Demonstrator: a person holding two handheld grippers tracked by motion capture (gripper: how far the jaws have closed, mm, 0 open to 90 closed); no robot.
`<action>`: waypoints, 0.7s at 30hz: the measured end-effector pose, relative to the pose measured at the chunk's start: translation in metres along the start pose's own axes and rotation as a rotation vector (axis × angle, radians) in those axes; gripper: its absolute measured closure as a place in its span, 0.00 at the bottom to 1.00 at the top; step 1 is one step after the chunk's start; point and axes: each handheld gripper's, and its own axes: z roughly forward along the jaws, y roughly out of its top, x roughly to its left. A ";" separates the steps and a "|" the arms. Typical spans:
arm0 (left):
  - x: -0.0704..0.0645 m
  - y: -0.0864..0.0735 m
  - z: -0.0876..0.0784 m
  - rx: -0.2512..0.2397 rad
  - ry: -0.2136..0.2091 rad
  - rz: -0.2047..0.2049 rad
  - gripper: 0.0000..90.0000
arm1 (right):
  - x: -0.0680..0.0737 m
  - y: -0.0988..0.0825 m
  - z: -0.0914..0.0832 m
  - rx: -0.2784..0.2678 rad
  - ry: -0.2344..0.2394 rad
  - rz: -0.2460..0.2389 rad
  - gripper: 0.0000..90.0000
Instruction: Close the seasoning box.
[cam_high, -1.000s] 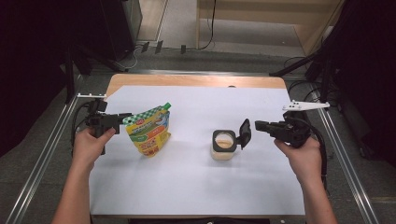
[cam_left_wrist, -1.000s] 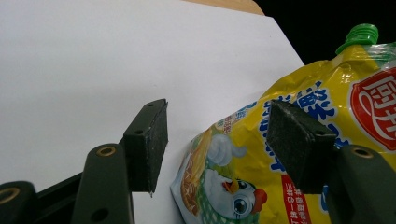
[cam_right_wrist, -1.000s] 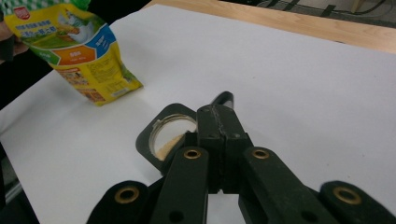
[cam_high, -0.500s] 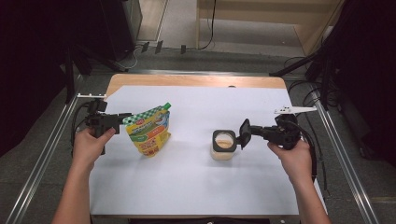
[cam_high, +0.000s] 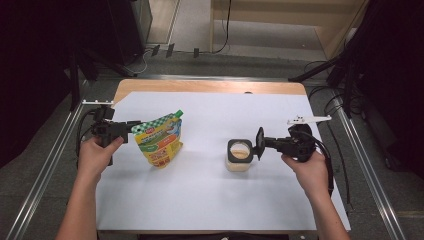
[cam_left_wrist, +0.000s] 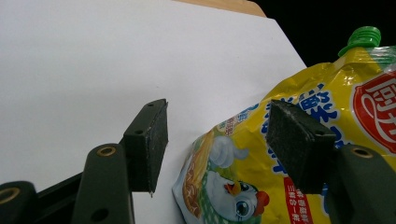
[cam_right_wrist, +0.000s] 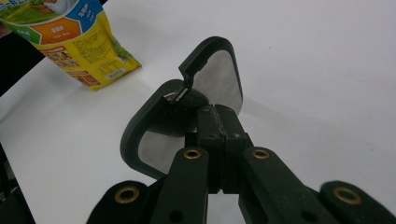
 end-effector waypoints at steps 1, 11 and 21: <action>0.000 0.000 0.000 0.001 0.000 -0.001 0.44 | 0.001 0.000 0.001 0.002 0.001 -0.003 1.00; 0.001 0.000 0.001 0.007 -0.001 -0.002 0.44 | 0.007 0.002 0.006 -0.015 0.019 -0.013 1.00; 0.001 -0.001 0.002 0.014 0.003 -0.006 0.44 | 0.019 0.006 0.010 -0.029 0.024 -0.038 1.00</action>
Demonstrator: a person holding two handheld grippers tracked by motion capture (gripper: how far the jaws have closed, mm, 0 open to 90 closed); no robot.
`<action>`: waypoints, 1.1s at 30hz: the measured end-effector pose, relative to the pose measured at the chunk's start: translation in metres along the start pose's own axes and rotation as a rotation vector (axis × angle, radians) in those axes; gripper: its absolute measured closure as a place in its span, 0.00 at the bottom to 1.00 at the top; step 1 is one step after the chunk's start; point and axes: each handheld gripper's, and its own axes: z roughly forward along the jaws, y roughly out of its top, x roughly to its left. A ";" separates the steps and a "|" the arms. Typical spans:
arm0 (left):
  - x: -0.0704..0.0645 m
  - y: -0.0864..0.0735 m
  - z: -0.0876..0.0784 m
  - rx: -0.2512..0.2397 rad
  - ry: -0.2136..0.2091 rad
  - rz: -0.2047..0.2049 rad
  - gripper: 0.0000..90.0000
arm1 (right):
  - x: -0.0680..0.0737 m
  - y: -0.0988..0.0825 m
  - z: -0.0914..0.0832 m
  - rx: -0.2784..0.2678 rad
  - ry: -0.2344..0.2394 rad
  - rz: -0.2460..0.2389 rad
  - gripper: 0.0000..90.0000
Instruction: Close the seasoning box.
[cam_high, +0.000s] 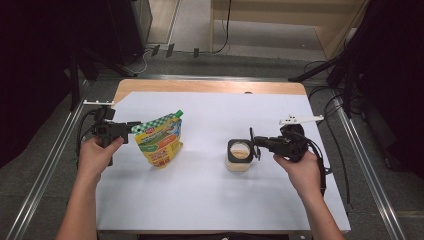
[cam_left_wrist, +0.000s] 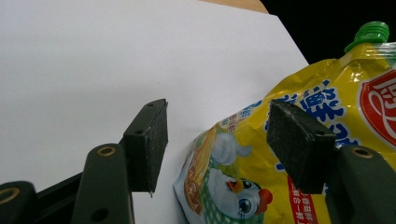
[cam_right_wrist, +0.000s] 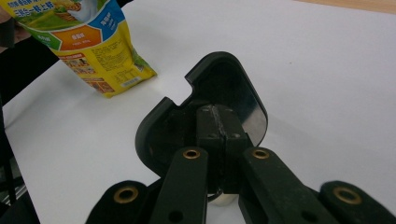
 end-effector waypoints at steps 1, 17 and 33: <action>0.000 0.000 0.000 0.003 0.001 0.003 0.44 | 0.001 0.000 0.001 0.003 0.001 -0.002 1.00; 0.001 0.000 0.000 0.004 0.000 -0.002 0.44 | 0.012 0.000 0.018 0.030 0.042 -0.019 1.00; 0.002 -0.001 -0.001 -0.001 0.000 -0.008 0.44 | 0.022 -0.007 0.043 0.104 0.052 -0.056 1.00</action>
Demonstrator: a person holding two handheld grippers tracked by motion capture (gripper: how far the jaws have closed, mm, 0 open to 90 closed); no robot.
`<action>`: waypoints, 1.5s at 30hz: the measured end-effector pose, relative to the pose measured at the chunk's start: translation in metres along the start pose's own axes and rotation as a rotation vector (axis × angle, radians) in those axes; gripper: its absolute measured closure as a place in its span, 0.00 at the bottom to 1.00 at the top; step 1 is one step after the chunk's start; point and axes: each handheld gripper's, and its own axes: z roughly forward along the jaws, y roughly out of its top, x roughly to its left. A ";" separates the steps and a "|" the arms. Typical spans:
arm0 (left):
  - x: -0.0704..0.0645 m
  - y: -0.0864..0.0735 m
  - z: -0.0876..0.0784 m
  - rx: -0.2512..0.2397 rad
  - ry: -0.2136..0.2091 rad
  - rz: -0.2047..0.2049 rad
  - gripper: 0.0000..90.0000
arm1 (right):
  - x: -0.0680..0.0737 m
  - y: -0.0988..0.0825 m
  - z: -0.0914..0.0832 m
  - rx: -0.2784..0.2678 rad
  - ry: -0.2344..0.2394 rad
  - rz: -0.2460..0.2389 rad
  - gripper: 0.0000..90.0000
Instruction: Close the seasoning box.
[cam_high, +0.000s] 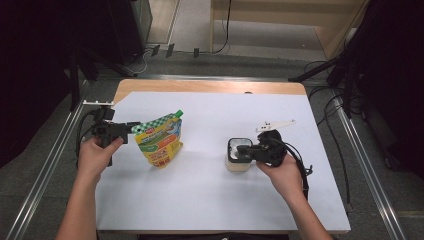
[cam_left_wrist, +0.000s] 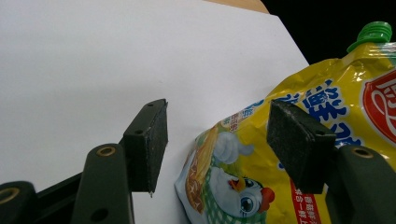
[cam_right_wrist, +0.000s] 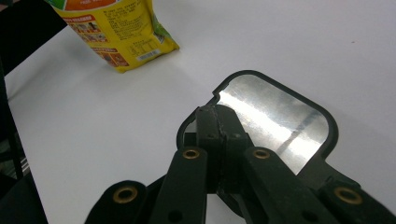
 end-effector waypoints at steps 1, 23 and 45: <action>0.000 0.000 0.000 0.000 0.000 -0.001 0.44 | 0.001 0.000 0.001 0.004 -0.002 -0.003 1.00; 0.001 -0.001 0.000 -0.001 0.002 -0.003 0.44 | -0.018 -0.003 -0.026 -0.107 -0.035 -0.006 0.67; 0.003 -0.001 -0.001 -0.005 0.013 -0.005 0.43 | -0.065 -0.028 -0.055 -0.212 -0.189 0.051 0.41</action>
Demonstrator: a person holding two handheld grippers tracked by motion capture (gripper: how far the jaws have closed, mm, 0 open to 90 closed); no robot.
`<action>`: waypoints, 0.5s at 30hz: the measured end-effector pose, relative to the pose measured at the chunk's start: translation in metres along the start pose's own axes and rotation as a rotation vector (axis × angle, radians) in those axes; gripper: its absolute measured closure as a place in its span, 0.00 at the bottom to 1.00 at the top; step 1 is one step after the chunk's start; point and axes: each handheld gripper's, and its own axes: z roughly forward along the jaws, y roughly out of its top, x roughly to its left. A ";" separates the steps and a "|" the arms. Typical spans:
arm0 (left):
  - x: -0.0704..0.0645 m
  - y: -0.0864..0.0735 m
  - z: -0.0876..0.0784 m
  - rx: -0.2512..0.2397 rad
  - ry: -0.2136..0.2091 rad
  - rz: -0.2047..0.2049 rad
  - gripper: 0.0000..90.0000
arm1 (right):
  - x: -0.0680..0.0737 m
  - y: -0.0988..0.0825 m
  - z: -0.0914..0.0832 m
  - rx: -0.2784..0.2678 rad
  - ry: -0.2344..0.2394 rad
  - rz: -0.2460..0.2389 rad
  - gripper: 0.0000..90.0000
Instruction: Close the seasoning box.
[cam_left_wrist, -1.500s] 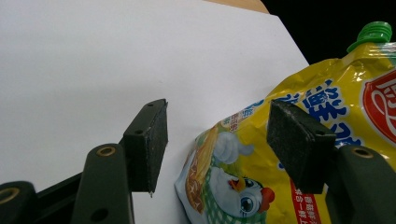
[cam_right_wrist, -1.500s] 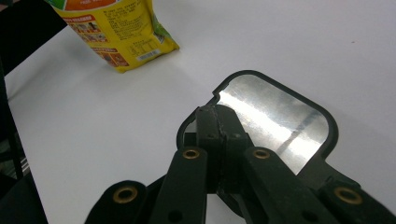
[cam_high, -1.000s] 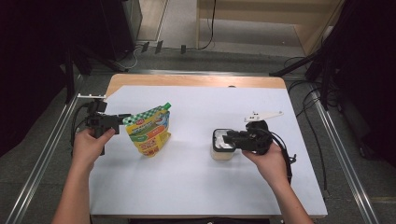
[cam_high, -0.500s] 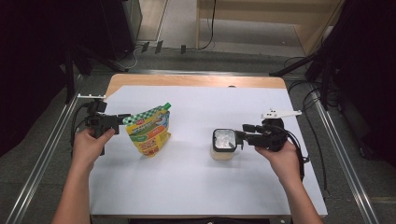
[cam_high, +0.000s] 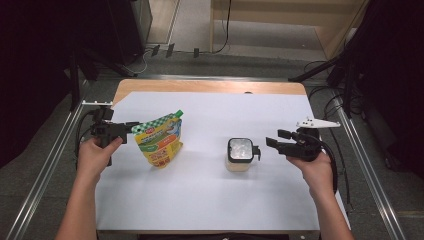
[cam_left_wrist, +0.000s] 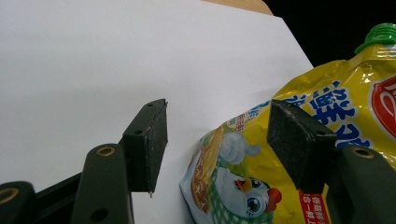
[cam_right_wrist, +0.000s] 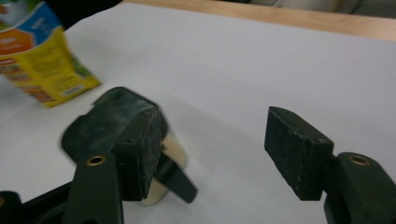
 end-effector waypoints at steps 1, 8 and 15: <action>0.000 0.000 0.000 0.000 -0.001 0.000 0.43 | -0.002 -0.001 0.000 -0.004 -0.013 -0.010 0.40; 0.001 0.000 0.002 0.004 0.001 0.000 0.43 | -0.017 -0.012 0.000 -0.011 -0.055 0.013 0.37; 0.001 0.000 0.002 0.006 0.003 0.004 0.44 | -0.031 -0.027 0.005 0.009 -0.095 0.048 0.35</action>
